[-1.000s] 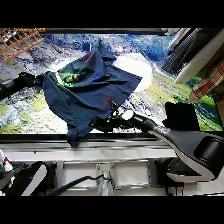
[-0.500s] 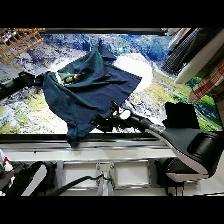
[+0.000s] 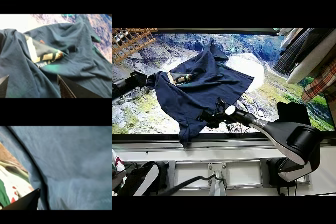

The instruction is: Fold the clothes and pants, and hang the long-sleeved shirts on hangers.

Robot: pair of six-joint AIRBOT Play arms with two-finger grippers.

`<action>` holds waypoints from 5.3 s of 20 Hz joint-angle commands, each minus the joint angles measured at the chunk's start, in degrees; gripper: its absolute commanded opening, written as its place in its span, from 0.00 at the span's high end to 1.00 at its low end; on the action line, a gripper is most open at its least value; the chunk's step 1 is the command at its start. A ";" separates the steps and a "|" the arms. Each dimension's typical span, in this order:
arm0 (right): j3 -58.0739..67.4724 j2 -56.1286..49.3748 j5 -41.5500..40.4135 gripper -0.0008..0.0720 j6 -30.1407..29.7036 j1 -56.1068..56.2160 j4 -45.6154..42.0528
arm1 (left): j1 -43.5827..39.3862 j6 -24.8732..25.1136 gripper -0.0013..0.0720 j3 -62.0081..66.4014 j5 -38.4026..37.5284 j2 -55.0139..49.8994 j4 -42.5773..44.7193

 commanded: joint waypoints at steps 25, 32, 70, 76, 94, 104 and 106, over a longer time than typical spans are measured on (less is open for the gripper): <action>-8.41 33.14 27.82 0.95 9.73 -21.90 -66.95 | -0.37 0.04 0.12 0.00 0.44 -26.77 -4.33; -8.41 33.14 26.86 0.95 9.33 -21.90 -66.64 | -2.23 1.03 0.12 0.02 -0.81 -31.91 -10.91; 58.51 46.75 43.67 0.94 5.88 -21.86 -62.40 | -13.16 21.97 0.97 28.68 14.93 27.23 -14.58; 53.64 44.48 47.50 0.95 5.84 -21.86 -74.44 | -13.16 21.92 0.97 28.63 1.27 17.55 -5.60; 46.47 -5.60 18.64 0.27 7.19 -36.30 -61.53 | -16.87 27.93 0.01 28.65 21.97 -41.55 -12.02; 45.38 5.38 38.34 0.41 -0.20 -34.60 -61.22 | -0.31 24.52 0.43 22.77 -15.65 -34.29 4.57; 44.68 6.86 38.53 0.45 -0.17 -33.55 -61.07 | -1.55 27.08 0.40 19.02 -14.29 -34.53 5.53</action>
